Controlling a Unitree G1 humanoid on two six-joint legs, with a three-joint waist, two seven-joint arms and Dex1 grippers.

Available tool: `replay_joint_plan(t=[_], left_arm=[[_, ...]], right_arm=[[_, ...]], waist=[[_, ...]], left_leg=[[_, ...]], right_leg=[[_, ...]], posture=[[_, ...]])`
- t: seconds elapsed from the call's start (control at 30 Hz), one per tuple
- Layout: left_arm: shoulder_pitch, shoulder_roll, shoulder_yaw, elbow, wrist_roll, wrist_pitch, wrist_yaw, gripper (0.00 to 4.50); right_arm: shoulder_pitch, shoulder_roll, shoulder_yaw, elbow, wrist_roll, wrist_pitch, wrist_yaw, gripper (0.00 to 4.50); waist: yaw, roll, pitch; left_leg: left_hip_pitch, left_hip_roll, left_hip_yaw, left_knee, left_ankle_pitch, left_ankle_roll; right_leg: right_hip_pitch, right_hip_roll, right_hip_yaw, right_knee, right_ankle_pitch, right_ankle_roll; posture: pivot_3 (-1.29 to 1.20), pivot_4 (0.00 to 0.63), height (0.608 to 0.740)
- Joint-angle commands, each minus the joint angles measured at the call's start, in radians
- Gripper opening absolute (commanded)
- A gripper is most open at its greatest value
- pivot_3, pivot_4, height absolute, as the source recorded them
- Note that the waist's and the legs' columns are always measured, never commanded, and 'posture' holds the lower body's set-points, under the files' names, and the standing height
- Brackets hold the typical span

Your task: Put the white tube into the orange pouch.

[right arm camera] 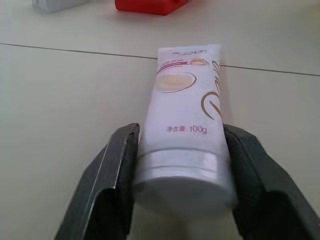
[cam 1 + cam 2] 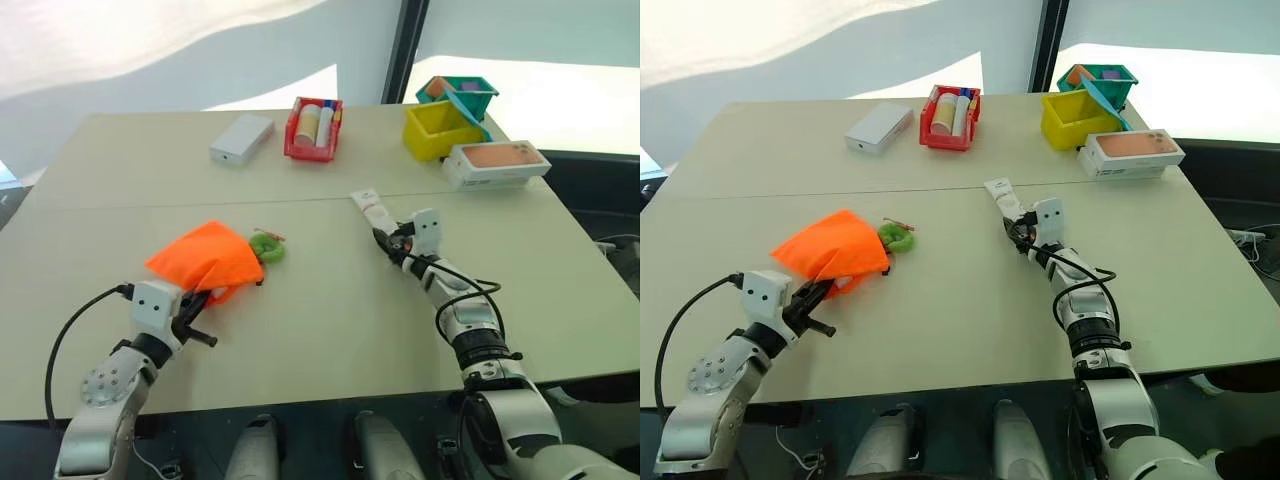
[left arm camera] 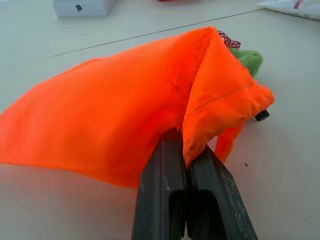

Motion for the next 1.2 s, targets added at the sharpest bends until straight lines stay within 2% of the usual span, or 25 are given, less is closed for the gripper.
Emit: replay_joint_plan(t=[0.03,0.1,0.2,0.33,0.43,0.73,1.2], left_arm=[[0.002,0.008,0.050,-0.034,-0.037,0.000,-0.002,0.00],[-0.005,0.011,0.068,-0.028,-0.059,0.012,-0.005,0.00],[-0.023,0.029,0.093,0.002,-0.086,0.023,-0.025,0.00],[-0.063,0.057,0.129,0.012,-0.164,0.082,-0.054,0.00],[-0.096,0.098,0.159,0.043,-0.208,0.122,-0.089,0.00],[-0.156,0.190,0.159,0.051,-0.276,0.217,-0.163,0.00],[-0.211,0.226,0.127,0.034,-0.283,0.275,-0.219,0.00]], right_arm=[[0.037,0.003,0.015,-0.132,0.000,-0.003,0.022,1.85],[0.084,-0.007,0.032,-0.225,0.007,-0.001,0.059,1.85],[0.209,-0.047,0.075,-0.462,0.086,0.058,0.205,1.85],[0.419,-0.190,0.133,-0.833,0.302,0.292,0.434,1.85],[0.487,-0.254,0.196,-0.976,0.379,0.411,0.498,1.85],[0.413,-0.125,0.341,-0.926,0.298,0.448,0.423,1.85],[0.336,-0.002,0.427,-0.847,0.224,0.430,0.393,1.85]], waist=[[0.000,0.000,0.000],[0.000,0.000,0.000],[0.007,0.001,0.000],[0.007,0.001,0.001],[0.001,0.000,0.000],[0.002,0.000,0.000],[0.004,0.000,0.000]], left_leg=[[0.000,0.000,0.000,0.000,0.000,0.000],[0.000,0.000,0.000,0.000,0.000,0.000],[0.000,0.000,0.000,0.000,0.000,0.000],[0.000,0.000,0.000,0.000,0.000,0.000],[0.000,0.000,-0.001,0.000,0.000,0.000],[0.000,0.002,-0.002,0.000,0.000,-0.001],[-0.003,0.001,-0.002,0.000,0.000,-0.001]], right_leg=[[0.000,0.000,0.000,0.000,0.000,0.000],[0.000,0.000,0.000,0.000,0.000,0.000],[0.000,0.000,0.000,0.000,0.000,0.000],[0.000,-0.001,0.000,0.000,-0.001,0.001],[0.000,-0.002,-0.001,0.000,-0.001,0.001],[-0.003,0.000,-0.002,-0.002,0.002,-0.004],[-0.004,-0.001,-0.002,-0.002,0.002,-0.004]], posture=[[0.00,0.150,0.740],[0.00,0.150,0.740],[0.00,0.150,0.740],[0.00,0.150,0.740],[0.00,0.150,0.740],[0.00,0.150,0.740],[0.00,0.150,0.740]])
